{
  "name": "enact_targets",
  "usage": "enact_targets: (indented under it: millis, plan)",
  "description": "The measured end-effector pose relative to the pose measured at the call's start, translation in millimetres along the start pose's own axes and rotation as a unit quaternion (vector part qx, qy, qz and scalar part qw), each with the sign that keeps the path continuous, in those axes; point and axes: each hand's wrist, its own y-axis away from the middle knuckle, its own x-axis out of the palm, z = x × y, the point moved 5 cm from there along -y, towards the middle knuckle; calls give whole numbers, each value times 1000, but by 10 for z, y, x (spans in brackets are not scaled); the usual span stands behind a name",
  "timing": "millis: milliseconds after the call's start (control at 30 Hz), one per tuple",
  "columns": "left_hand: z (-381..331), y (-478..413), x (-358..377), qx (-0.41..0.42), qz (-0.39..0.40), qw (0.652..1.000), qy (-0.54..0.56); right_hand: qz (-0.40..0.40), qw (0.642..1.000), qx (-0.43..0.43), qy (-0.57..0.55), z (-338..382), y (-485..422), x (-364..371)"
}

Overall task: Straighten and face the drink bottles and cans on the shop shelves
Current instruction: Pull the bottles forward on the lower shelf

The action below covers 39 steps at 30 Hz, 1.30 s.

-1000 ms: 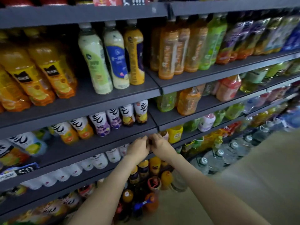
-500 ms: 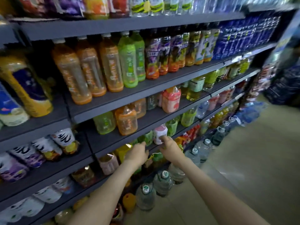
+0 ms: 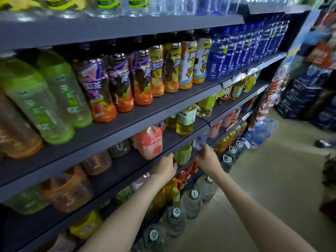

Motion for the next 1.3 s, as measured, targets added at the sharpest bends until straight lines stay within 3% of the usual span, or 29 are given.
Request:
enact_targets:
  millis: [133, 300, 467, 633, 800, 933, 1200, 1300]
  plan:
    - [-271, -579, 40, -26, -22, 999, 36, -16, 997, 23, -69, -207, -608, -238]
    - [-440, -1201, 99, -105, -87, 986, 97, 57, 993, 11, -102, -352, -1397, -245]
    - [-657, -1604, 190, -190, -158, 942, 225, 149, 981, -60, -109, -407, -2025, -189]
    - [-791, -1796, 294, -214, -198, 904, 312, 190, 958, -126, -175, -232, -2340, -102]
    - [-634, -1844, 383, -193, -257, 889, 326, 136, 964, -163, -163, -185, -2406, 67]
    - [-594, -1937, 524, -148, -249, 886, 361, 108, 962, -182, -174, -336, -2508, 120]
    - [-987, -2054, 747, -110, -295, 923, 219, 28, 959, -167, -227, -736, -2751, -110]
    - [-941, -2048, 762, -158, -321, 920, 162, 0, 965, -162, -207, -791, -2866, -167]
